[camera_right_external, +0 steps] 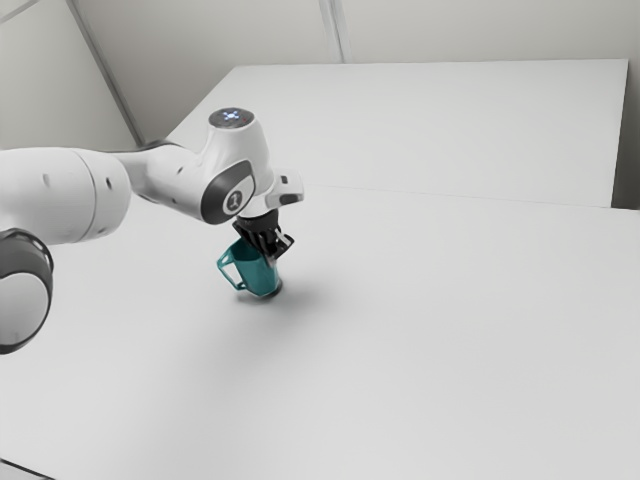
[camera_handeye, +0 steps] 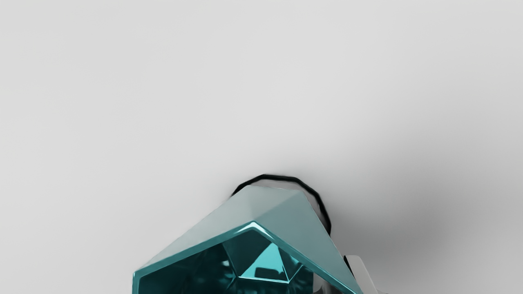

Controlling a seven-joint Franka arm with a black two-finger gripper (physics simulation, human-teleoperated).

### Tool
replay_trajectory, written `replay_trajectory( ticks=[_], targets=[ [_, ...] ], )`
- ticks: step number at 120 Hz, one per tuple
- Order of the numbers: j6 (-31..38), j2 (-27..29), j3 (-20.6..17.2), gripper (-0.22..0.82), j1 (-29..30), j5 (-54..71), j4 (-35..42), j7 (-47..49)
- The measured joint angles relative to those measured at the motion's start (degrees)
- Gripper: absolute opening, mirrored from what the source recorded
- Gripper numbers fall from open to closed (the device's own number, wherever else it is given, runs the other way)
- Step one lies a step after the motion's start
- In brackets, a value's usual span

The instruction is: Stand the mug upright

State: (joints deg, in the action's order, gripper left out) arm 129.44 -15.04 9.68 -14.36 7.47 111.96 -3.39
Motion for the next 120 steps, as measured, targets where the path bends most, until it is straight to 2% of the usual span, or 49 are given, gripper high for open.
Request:
replay_trajectory(
  ticks=[17, 40, 60, 85, 120],
  targets=[
    [0.5, -0.7, 0.1, -0.17, 0.1, -0.6, 0.0, -0.7],
    [0.4, -0.4, 0.1, 0.24, 0.0, -0.8, 0.0, -2.2],
    [0.0, 1.7, 0.1, 0.44, -0.3, -0.6, -0.1, -3.4],
    [-3.5, 10.0, 0.6, 0.54, -0.8, -0.7, -0.3, -3.9],
    [-19.4, 14.0, 1.1, 0.59, 0.3, 1.8, -13.4, -3.8]
  ],
)
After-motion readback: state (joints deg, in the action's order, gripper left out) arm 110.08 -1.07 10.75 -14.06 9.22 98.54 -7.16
